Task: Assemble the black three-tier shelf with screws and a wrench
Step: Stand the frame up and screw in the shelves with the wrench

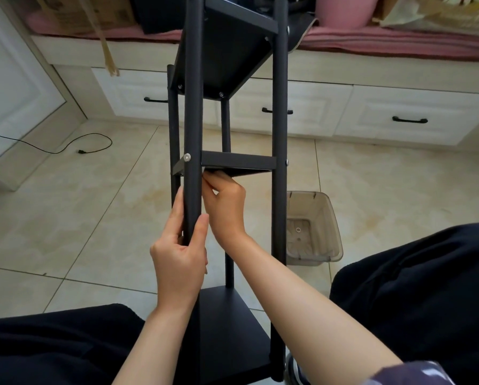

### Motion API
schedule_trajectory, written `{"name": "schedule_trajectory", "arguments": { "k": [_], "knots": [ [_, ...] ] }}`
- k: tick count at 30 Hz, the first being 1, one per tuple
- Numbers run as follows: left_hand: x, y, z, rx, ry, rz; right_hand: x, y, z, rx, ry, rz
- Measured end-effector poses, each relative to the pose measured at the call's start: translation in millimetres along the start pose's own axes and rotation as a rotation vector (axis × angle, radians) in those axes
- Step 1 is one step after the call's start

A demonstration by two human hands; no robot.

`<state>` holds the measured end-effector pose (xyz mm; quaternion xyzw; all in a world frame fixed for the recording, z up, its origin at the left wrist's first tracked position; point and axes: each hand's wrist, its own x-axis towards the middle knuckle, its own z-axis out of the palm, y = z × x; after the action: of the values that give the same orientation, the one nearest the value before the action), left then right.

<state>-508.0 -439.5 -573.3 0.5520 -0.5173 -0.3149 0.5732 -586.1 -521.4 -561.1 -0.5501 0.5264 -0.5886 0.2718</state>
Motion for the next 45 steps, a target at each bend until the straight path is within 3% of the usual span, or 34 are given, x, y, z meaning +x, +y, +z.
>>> {"name": "schedule_trajectory", "arguments": {
  "k": [9,14,18,23,27,35,41,45],
  "knots": [
    [-0.5,7.7,3.0,-0.008,-0.021,0.027,-14.4,-4.8,-31.1,-0.051,-0.13,0.137],
    [-2.5,8.3,3.4,-0.011,-0.022,0.023,-13.9,-30.1,-65.7,-0.15,-0.341,0.355],
    [-4.7,8.3,2.1,-0.033,-0.026,0.017,10.1,-61.5,-105.4,-0.328,-0.46,0.36],
    [-5.9,10.7,2.9,-0.051,-0.03,0.012,53.7,-83.3,-145.7,-0.346,-0.399,0.292],
    [-6.0,10.4,3.6,-0.034,-0.038,0.018,81.9,-66.7,-160.3,-0.46,-0.345,0.374],
    [-4.8,6.5,4.6,-0.036,-0.023,0.025,103.6,-48.4,-154.8,0.179,-0.401,0.564],
    [7.1,-1.0,-0.1,0.009,-0.015,0.028,105.1,-50.1,-141.4,0.359,-0.371,0.544],
    [19.2,-14.7,4.0,0.043,0.041,-0.065,104.3,-59.3,-137.0,0.387,-0.392,0.461]
  ]
}}
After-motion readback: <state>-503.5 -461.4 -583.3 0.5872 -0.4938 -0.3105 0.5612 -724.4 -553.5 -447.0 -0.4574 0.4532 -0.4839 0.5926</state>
